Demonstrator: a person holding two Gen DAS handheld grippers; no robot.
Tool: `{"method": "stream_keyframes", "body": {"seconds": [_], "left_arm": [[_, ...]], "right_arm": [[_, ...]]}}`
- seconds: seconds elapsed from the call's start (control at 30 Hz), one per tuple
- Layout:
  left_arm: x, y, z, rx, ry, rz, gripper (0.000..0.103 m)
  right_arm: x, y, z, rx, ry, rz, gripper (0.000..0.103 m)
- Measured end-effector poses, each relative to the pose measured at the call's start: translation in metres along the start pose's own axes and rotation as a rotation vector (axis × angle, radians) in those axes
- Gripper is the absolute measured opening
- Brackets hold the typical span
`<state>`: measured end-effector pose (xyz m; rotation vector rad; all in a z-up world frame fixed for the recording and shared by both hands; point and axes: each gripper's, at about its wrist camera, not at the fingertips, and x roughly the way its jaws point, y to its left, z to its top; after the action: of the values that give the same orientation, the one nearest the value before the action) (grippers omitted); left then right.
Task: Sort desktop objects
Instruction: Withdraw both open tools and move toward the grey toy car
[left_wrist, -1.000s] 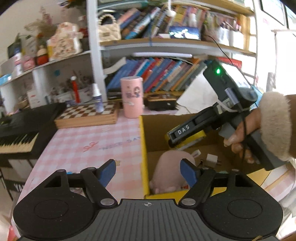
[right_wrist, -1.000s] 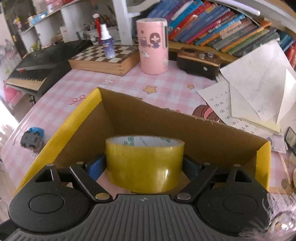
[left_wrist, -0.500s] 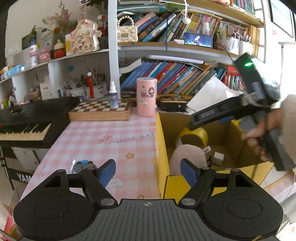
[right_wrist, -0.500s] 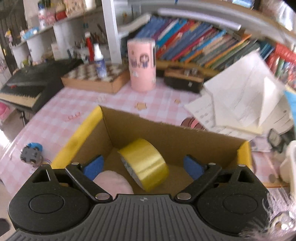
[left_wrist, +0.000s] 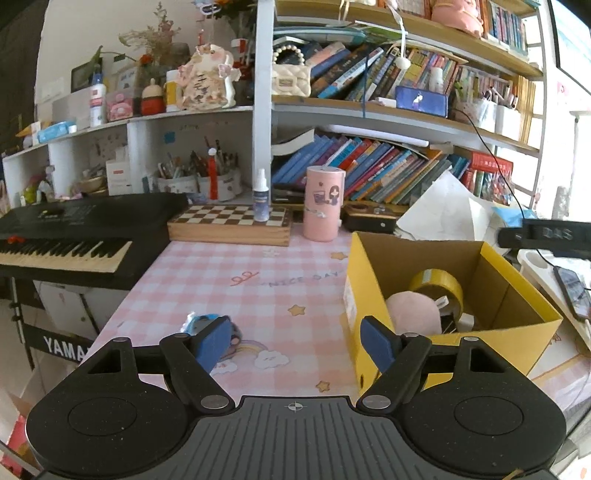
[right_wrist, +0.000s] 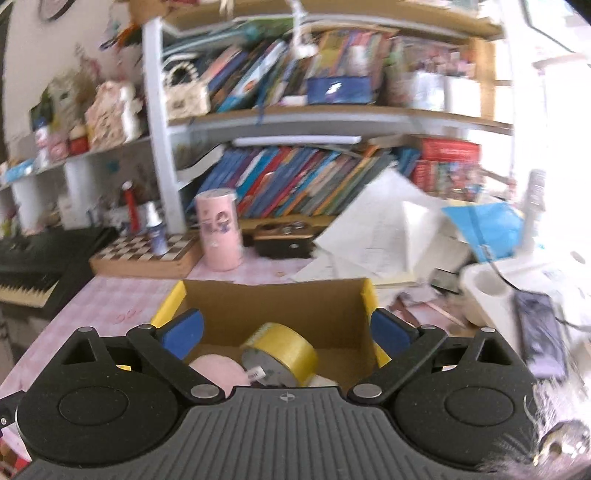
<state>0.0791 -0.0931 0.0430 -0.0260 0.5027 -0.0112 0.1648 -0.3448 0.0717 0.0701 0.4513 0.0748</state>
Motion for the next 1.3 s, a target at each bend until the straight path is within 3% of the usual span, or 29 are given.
{"method": "stream_keyframes", "body": {"seconds": [0.13, 0.37, 0.73, 1.3], "left_arm": [[-0.008, 0.016, -0.009, -0.005, 0.01, -0.01, 0.079], [-0.02, 0.042, -0.031, 0.003, 0.068, 0.005, 0.079], [-0.032, 0.073, -0.06, 0.016, 0.187, -0.045, 0.08], [-0.046, 0.116, -0.084, 0.017, 0.284, -0.046, 0.08]], "right_arm": [[-0.024, 0.009, -0.025, 0.032, -0.01, -0.08, 0.098], [-0.054, 0.039, -0.07, 0.055, 0.078, -0.129, 0.098], [-0.088, 0.102, -0.125, 0.011, 0.192, -0.095, 0.098], [-0.101, 0.163, -0.157, -0.027, 0.311, -0.003, 0.098]]}}
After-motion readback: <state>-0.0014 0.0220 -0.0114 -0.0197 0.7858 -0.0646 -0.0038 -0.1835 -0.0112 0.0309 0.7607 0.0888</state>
